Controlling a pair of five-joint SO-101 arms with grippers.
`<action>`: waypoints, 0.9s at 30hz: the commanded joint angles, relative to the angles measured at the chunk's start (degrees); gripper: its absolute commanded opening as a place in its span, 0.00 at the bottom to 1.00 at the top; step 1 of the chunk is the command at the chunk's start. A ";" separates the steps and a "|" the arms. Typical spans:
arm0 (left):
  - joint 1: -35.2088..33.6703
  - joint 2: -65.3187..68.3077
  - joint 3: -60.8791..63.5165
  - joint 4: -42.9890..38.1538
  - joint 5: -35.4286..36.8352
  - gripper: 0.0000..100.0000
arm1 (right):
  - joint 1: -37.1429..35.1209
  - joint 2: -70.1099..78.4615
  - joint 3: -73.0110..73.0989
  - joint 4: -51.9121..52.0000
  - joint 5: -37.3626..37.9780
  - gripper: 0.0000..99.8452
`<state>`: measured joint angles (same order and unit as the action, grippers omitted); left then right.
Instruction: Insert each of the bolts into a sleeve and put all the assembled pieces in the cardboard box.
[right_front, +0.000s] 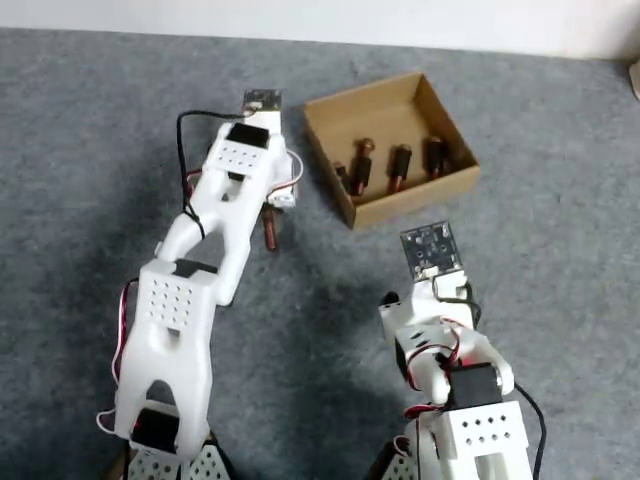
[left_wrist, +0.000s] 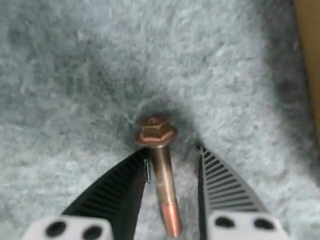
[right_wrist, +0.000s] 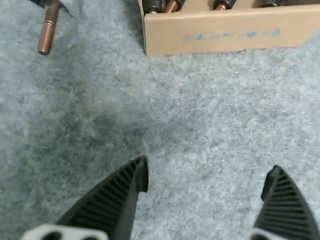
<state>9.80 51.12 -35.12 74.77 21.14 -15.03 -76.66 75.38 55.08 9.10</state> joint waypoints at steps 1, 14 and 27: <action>-0.75 1.19 -0.57 -2.81 0.44 0.15 | 0.40 -0.40 -0.13 -1.80 0.26 0.33; 0.31 0.84 -7.52 14.33 -0.09 0.00 | 0.40 -0.40 0.13 -2.77 0.26 0.33; -8.40 -35.74 -7.25 26.90 0.44 0.00 | 0.31 0.04 0.92 -3.74 -8.18 0.33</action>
<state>4.53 30.55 -45.49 100.70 21.14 -15.03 -76.57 78.73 50.86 5.23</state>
